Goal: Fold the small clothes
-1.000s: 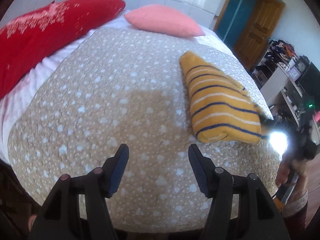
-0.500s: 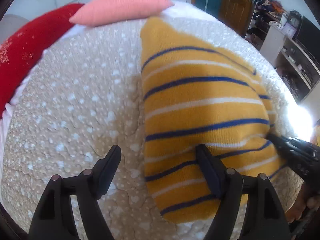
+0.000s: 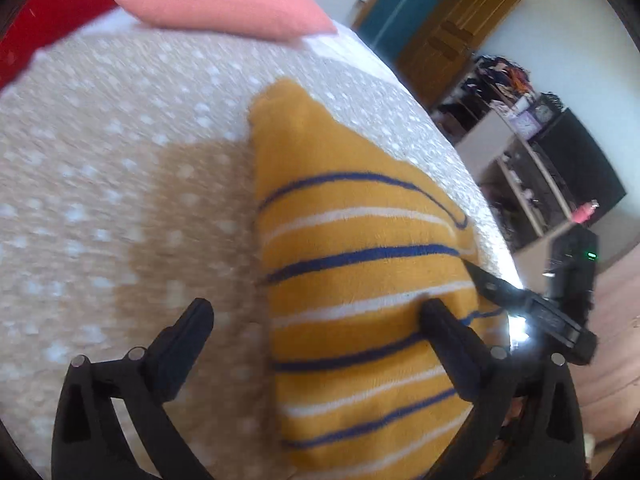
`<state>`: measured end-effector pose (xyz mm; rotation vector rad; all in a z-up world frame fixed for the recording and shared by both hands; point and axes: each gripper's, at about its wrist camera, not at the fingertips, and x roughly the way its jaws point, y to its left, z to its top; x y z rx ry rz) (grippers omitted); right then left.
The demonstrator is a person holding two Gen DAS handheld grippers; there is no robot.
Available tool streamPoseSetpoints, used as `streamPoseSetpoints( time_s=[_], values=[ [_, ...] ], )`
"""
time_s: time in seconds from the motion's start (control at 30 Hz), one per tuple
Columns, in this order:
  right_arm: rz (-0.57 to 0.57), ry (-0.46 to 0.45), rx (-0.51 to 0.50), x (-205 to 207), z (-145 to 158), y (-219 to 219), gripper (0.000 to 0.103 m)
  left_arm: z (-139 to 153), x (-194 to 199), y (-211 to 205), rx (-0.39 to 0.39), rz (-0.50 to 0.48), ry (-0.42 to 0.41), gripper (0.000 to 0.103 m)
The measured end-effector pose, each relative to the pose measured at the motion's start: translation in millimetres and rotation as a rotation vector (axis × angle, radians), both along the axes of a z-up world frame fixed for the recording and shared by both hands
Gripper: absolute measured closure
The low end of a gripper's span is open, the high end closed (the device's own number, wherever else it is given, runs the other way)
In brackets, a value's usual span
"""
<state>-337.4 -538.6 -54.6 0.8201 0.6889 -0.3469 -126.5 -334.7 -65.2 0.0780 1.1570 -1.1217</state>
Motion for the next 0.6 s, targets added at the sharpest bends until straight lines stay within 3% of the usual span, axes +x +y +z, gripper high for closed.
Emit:
streamPoseSetpoints(
  time_s=[0.07, 0.1, 0.2, 0.33, 0.4, 0.47, 0.53, 0.57, 0.6],
  values=[
    [0.008, -0.053, 0.086, 13.4, -8.7, -7.4, 0.033, -17.0, -0.7, -12.9, 0.008, -0.041, 0.123, 0.004],
    [0.017, -0.078, 0.142, 18.9, -10.1, -10.0, 0.050, -14.4, 0.1, -12.4, -0.013, -0.035, 0.130, 0.020],
    [0.034, -0.122, 0.138, 27.2, 10.8, -3.7, 0.062, 12.7, -0.3, -5.2, -0.043, -0.033, 0.088, 0.033],
    [0.085, -0.223, 0.112, 32.4, 43.5, 4.7, 0.063, 51.0, 3.2, 7.3, -0.068, -0.008, -0.002, 0.033],
    [0.094, -0.228, 0.076, 37.3, 49.3, 9.2, 0.062, 57.1, 4.4, 11.4, -0.052, 0.017, -0.039, 0.027],
    [0.062, -0.162, 0.050, 44.5, 38.6, 10.7, 0.052, 50.2, 4.3, 11.7, 0.023, 0.058, -0.102, 0.020],
    [0.016, -0.007, -0.001, 55.1, 17.3, 12.8, 0.045, 31.3, 0.7, 9.6, 0.149, 0.100, -0.206, 0.019],
    [0.016, 0.033, -0.019, 55.9, 9.4, 14.5, 0.044, 24.3, -1.1, 9.9, 0.157, 0.092, -0.208, 0.016],
    [0.009, 0.018, -0.018, 52.5, 8.1, 16.3, 0.042, 20.9, -2.4, 15.7, 0.137, 0.092, -0.188, 0.016]
  ],
)
